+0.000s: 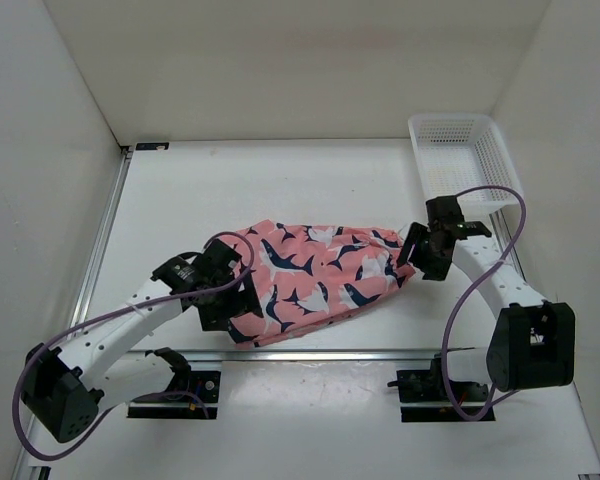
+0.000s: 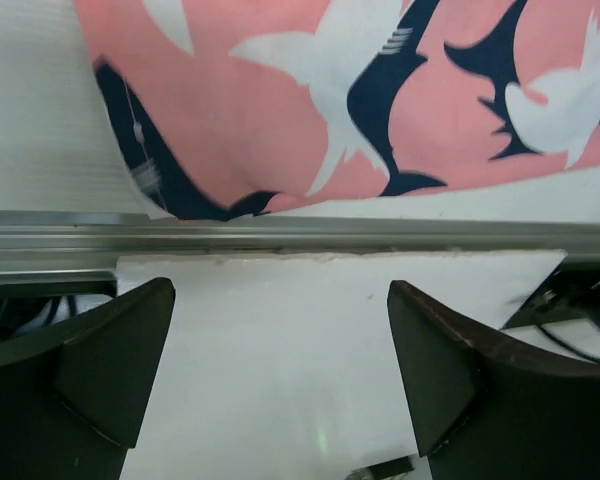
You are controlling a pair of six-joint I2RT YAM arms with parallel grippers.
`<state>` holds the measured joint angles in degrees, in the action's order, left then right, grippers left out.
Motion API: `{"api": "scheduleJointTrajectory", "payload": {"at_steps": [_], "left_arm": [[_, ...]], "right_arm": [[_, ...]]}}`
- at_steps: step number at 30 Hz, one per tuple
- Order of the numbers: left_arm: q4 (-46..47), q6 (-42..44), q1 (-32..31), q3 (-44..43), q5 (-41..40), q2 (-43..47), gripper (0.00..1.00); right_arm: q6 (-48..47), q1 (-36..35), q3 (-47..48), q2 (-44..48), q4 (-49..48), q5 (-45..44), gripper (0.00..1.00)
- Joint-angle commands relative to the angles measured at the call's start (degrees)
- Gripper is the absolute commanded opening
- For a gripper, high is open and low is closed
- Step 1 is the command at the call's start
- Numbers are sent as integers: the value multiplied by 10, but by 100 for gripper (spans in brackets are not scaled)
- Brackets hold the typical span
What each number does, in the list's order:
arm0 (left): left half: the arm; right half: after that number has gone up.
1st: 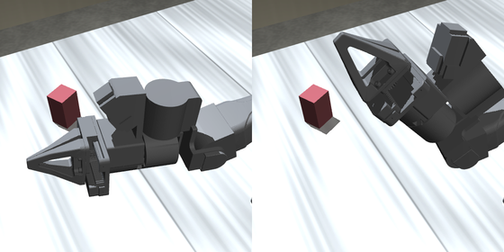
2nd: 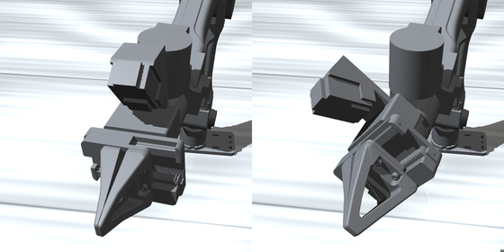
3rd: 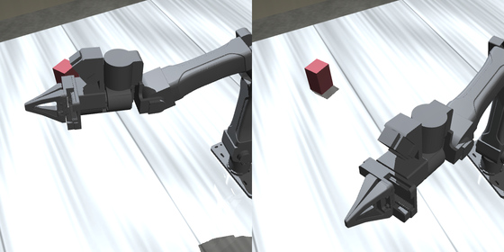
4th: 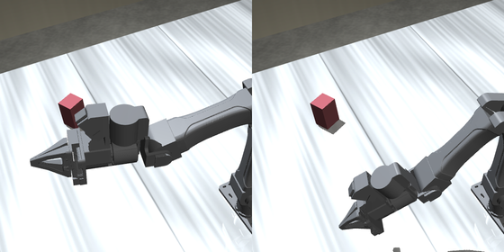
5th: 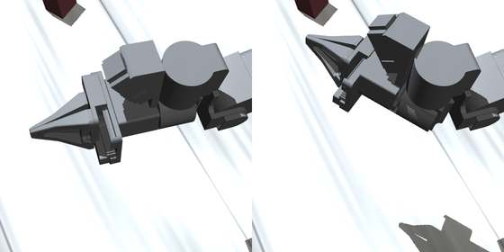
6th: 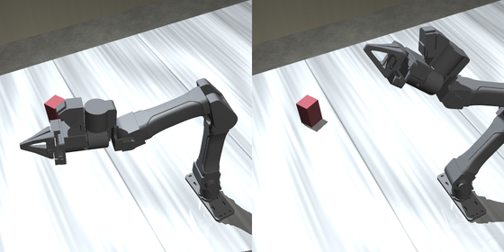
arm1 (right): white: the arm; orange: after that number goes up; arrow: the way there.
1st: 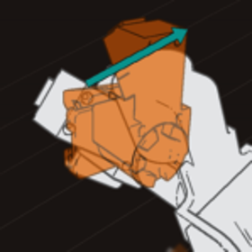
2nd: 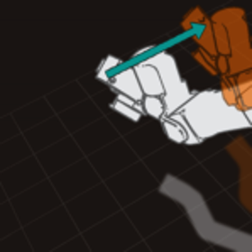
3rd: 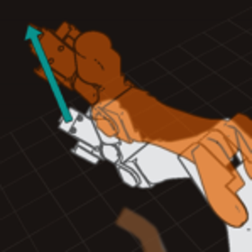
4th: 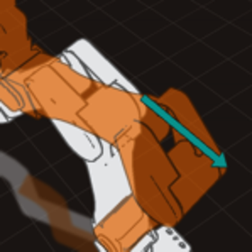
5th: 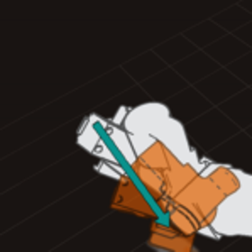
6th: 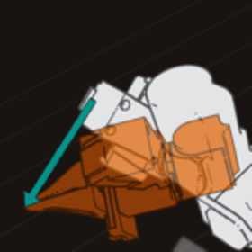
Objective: Fold and stack the shorts
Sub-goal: Fold the shorts
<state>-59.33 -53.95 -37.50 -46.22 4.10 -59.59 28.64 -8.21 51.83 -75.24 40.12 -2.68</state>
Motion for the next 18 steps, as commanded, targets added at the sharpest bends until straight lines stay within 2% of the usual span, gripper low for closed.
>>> {"api": "scheduleJointTrajectory", "payload": {"at_steps": [1,5,7,9,12,14,16,18], "left_arm": [[-19,6,-8,-20,-8,8,100],[-54,47,42,-96,-78,-10,98],[-48,70,64,-122,-106,-35,94],[-12,95,103,-122,-106,-64,91],[54,107,150,-104,-64,-118,91],[78,107,163,-97,-45,-151,88],[96,107,169,-97,-32,-197,83],[102,107,169,-102,-18,-220,82]], "right_arm": [[7,4,-2,9,-11,-29,83],[12,9,11,-3,-24,-29,83],[12,9,16,-25,-38,-29,79],[12,14,16,-42,-50,-22,79],[7,20,29,-79,-68,5,81],[7,20,29,-94,-73,10,82],[7,20,29,-114,-87,18,80],[12,20,23,-128,-101,18,72]]}}
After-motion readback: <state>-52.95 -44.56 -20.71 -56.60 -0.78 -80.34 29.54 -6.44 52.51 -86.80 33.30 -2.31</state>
